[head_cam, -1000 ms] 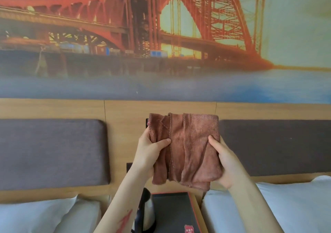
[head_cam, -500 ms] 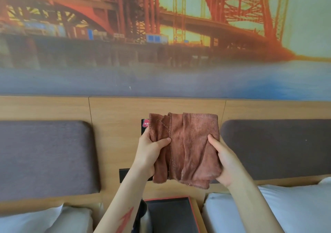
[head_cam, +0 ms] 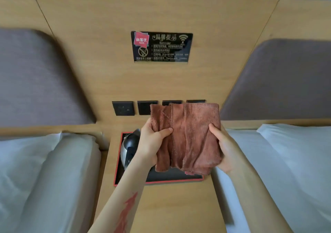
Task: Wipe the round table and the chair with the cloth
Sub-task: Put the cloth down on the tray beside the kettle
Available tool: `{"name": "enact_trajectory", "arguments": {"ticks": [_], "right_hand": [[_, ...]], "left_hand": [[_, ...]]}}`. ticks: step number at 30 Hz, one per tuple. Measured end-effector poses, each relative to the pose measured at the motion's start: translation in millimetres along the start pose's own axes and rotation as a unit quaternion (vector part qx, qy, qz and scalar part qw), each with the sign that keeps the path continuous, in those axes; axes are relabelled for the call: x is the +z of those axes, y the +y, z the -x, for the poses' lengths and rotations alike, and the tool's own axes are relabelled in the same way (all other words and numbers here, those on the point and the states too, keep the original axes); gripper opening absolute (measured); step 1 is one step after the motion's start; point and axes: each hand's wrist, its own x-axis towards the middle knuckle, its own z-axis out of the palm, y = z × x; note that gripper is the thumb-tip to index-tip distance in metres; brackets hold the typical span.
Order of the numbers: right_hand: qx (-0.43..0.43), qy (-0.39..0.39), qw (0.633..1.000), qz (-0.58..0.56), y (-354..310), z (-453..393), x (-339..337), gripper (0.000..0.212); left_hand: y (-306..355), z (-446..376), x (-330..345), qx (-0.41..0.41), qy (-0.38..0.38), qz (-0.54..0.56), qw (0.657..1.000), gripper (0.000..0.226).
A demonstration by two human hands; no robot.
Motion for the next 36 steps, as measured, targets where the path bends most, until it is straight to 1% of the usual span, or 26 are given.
{"name": "enact_trajectory", "arguments": {"ticks": [3,7,10,12,14,18,23,26,28,29,30,32,34,36], "right_hand": [[0.042,0.018,0.999,0.002,38,-25,-22,0.018],[0.095,0.052,0.994,-0.003,84,-65,-53,0.025],[0.129,0.068,0.989,0.016,113,-90,-74,0.014],[0.148,0.074,0.986,0.022,127,-105,-86,0.011],[0.153,0.07,0.985,0.034,138,-122,-96,0.014],[0.147,0.061,0.986,0.057,152,-151,-108,0.028],[0.14,0.056,0.983,0.102,164,-183,-112,0.017],[0.126,0.054,0.975,0.173,169,-199,-116,0.013],[0.101,0.064,0.962,0.246,174,-205,-119,0.026],[0.085,0.068,0.95,0.294,176,-207,-120,0.031],[0.065,0.067,0.931,0.352,179,-207,-122,0.032],[0.027,0.062,0.88,0.47,185,-207,-127,0.029],[0.015,0.081,0.834,0.545,192,-206,-132,0.036],[0.012,0.114,0.817,0.566,196,-203,-134,0.044]], "left_hand": [[-48,-18,-10,-0.035,0.018,-0.017,0.999,0.033],[-111,-47,-22,-0.071,0.025,-0.028,0.997,0.035],[-156,-65,-25,-0.083,0.041,-0.046,0.995,0.038],[-177,-75,-27,-0.086,0.052,-0.058,0.993,0.04],[-195,-85,-28,-0.087,0.06,-0.068,0.992,0.04],[-217,-105,-28,-0.088,0.06,-0.079,0.991,0.042],[-231,-129,-31,-0.097,0.069,-0.097,0.988,0.043],[-239,-142,-31,-0.093,0.063,-0.121,0.986,0.038],[-245,-148,-30,-0.093,0.058,-0.145,0.983,0.04],[-249,-149,-30,-0.095,0.056,-0.154,0.982,0.043],[-253,-150,-30,-0.097,0.053,-0.168,0.98,0.045],[-261,-149,-31,-0.107,0.04,-0.222,0.968,0.05],[-268,-145,-35,-0.124,0.025,-0.309,0.943,0.056],[-273,-140,-37,-0.111,0.019,-0.4,0.91,0.062]]}}
